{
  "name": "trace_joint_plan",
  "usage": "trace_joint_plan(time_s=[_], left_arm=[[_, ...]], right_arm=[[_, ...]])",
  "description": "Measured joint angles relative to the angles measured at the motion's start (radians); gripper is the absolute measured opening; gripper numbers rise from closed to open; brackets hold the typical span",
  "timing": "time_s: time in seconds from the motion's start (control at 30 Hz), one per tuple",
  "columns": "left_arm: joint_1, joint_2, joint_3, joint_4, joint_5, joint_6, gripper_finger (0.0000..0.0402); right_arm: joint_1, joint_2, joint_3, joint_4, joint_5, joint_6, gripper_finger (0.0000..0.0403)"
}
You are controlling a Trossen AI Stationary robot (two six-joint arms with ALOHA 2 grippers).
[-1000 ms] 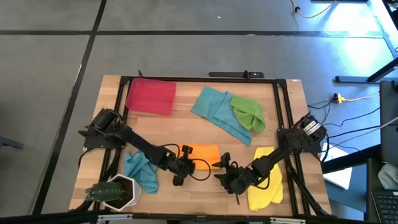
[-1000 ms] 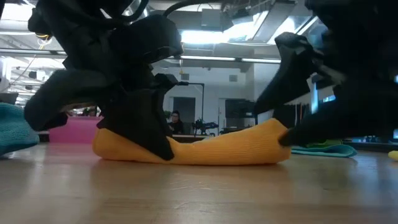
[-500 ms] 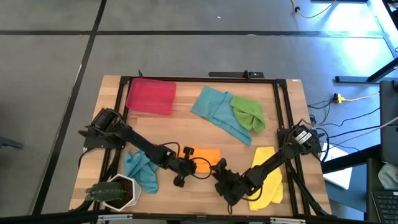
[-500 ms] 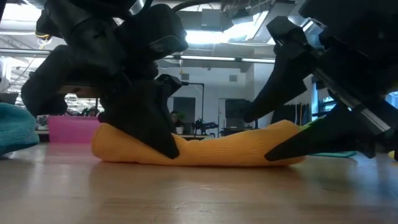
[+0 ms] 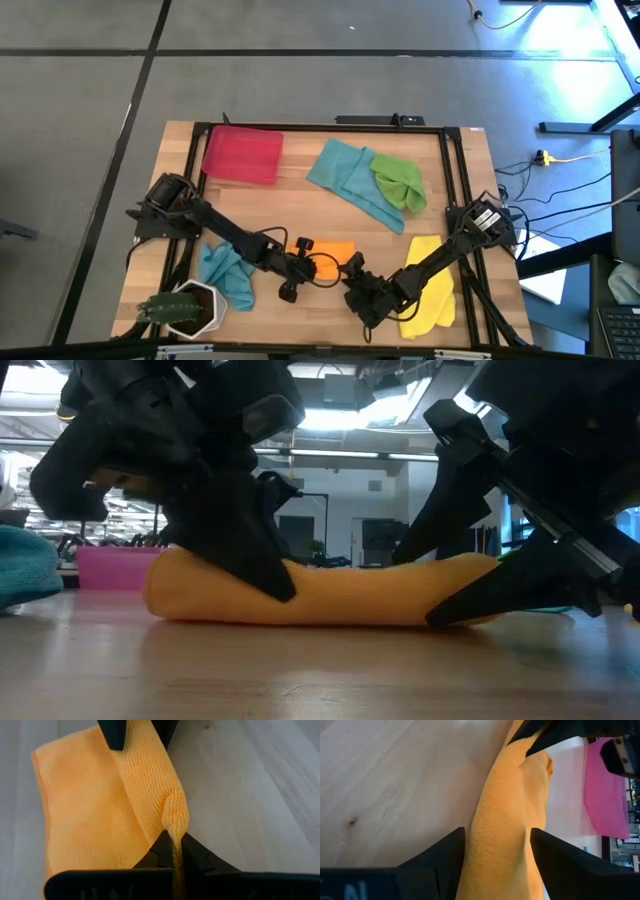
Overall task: Roll microfiber towels into tight, uniform cylinder then place into a basket
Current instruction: Roll the orange microfiber towel
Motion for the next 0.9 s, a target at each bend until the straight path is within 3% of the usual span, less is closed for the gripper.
trace_joint_plan(time_s=[0.23, 0.6, 0.9], left_arm=[[0.008, -0.013, 0.001, 0.008, 0.026, -0.006, 0.0000], [0.008, -0.017, 0.001, 0.015, 0.049, -0.019, 0.0000], [0.032, -0.017, 0.001, 0.007, 0.156, -0.068, 0.0000]], right_arm=[[0.000, 0.000, -0.001, -0.012, 0.008, 0.027, 0.0190], [0.006, -0.007, -0.005, -0.023, 0.036, 0.139, 0.0017], [-0.053, -0.060, -0.007, 0.001, -0.302, 0.383, 0.0015]])
